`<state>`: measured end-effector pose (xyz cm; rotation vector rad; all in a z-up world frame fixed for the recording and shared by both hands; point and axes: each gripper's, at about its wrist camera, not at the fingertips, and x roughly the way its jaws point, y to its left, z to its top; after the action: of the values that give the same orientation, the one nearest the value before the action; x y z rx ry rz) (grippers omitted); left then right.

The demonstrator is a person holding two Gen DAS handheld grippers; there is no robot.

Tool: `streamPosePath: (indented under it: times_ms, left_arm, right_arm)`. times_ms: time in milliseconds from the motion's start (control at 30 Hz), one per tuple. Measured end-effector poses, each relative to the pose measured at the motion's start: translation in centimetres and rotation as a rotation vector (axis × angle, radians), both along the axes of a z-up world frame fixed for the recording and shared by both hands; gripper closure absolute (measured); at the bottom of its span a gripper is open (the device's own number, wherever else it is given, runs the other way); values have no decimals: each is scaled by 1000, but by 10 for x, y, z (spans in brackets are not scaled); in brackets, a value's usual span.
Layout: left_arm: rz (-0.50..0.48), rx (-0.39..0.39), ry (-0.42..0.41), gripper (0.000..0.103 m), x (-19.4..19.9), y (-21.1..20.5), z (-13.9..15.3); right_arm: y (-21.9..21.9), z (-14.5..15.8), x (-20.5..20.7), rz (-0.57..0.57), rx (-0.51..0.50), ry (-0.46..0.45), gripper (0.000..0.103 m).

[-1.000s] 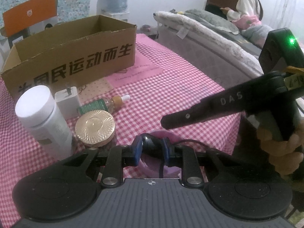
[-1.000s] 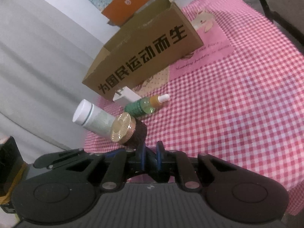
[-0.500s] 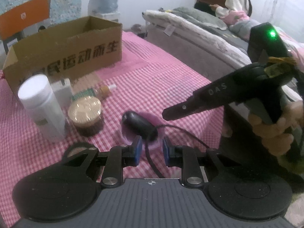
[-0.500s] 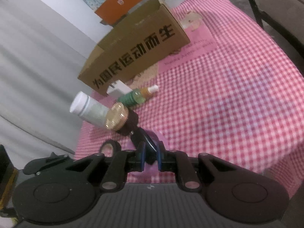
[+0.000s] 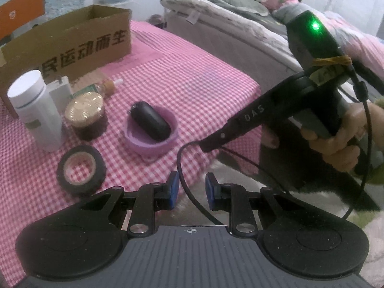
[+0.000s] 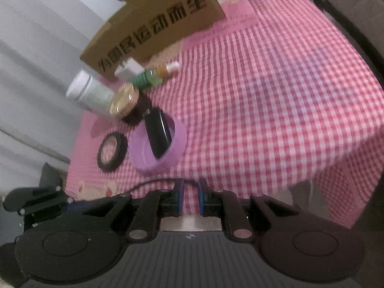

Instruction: Organize rigid objects

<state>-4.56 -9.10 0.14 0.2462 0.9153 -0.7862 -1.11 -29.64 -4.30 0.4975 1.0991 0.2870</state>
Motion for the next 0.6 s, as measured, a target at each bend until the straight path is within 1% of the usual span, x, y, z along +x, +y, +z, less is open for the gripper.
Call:
streamPosePath:
  times_ms: [133,233,333,500,600]
  left_arm:
    - [-22,8,26,80,-6,0,-3]
    - [-41,23,32,79,-14,-2,-6]
    - [-68,33,38,79,-18,-7,-9]
    - [-117,38,73,79,-16,-17,-18]
    - [-129,39,78,79,-15,-20,-21]
  right_arm:
    - [6,-8,-13,38,-20,65,89]
    - [7,-14,-22,45,-31,108,89]
    - [-1,-18,-33,23,-42,138,89]
    - [-18,-25,-53,-30,-46,197,89]
    - [-25,-25,-57,-55,-44,197,89]
